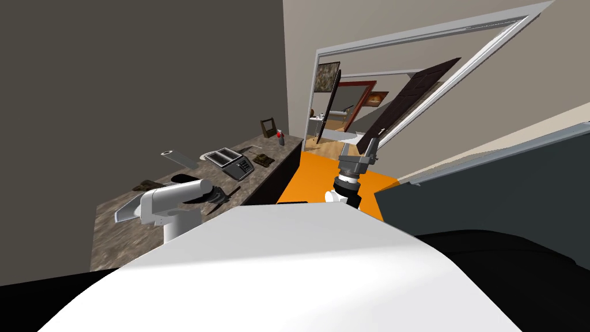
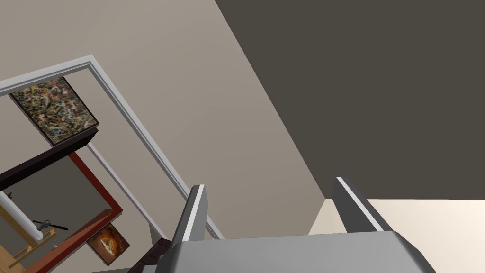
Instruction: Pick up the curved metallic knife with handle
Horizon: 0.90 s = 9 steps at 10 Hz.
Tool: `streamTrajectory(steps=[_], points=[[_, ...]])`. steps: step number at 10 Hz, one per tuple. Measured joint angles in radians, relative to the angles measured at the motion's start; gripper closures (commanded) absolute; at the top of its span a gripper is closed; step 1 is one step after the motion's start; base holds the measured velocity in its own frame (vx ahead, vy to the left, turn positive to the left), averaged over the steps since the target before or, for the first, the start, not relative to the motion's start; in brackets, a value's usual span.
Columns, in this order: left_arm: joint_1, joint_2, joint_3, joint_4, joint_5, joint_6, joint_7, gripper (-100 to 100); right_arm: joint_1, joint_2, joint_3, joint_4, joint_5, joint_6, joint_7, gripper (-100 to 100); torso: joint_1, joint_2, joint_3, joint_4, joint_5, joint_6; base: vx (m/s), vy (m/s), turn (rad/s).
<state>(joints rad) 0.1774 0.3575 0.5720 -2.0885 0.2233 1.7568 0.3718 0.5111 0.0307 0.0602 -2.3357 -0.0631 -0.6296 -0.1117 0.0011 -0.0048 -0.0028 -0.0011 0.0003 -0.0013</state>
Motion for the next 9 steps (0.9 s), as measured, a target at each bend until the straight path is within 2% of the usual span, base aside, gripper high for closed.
streamTrajectory(steps=[9], points=[[-0.001, 0.019, 0.036, 0.056, 0.034, 0.212, 0.007, -100, 0.0, 0.0, 0.0, 0.0, 0.0, 0.0, 0.0, 0, 0.0, 0.001, 0.001, 0.0, 0.0, 0.0, 0.056, 0.007, -0.01]])
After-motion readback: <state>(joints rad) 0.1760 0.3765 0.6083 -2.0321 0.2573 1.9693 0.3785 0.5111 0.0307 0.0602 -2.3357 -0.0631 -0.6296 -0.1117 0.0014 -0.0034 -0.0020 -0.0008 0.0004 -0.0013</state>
